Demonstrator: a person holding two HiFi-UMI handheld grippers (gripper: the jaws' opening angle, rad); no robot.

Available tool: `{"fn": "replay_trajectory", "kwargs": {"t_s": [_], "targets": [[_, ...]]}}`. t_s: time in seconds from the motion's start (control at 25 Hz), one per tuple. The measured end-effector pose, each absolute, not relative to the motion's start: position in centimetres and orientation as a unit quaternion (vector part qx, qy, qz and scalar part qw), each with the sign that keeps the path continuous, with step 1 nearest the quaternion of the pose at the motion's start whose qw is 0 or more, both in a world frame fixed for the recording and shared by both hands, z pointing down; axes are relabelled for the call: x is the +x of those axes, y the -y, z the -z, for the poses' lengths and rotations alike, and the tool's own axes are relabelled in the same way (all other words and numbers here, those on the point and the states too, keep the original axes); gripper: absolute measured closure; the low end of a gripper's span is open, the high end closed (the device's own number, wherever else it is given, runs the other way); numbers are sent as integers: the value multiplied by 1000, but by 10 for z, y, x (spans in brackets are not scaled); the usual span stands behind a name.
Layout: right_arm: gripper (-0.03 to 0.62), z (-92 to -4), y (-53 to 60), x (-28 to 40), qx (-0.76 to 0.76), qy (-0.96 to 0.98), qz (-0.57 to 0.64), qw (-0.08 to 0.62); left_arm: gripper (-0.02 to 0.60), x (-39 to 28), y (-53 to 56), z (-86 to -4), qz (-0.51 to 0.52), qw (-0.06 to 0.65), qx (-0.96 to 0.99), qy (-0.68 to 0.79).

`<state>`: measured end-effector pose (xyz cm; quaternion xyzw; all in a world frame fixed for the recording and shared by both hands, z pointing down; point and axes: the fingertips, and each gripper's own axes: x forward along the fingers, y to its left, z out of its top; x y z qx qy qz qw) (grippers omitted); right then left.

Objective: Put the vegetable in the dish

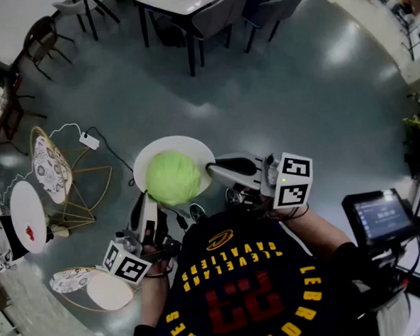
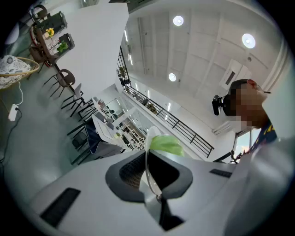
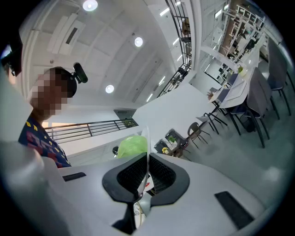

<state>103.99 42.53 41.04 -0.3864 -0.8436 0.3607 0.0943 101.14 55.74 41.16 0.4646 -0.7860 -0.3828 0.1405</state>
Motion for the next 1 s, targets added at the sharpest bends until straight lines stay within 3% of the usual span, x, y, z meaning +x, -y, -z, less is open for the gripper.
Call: {"fn": "replay_trajectory", "kwargs": {"t_s": [0.28, 0.6, 1.0], "targets": [[576, -419, -425, 1038, -371, 826, -411, 111, 569, 1011, -559, -424, 411, 175, 443, 777], [576, -496, -419, 1025, -255, 747, -564, 244, 569, 1000, -559, -474, 550, 304, 346, 696], [576, -519, -466, 1002, -220, 740, -570, 281, 569, 981, -612, -501, 588, 330, 302, 673]]}}
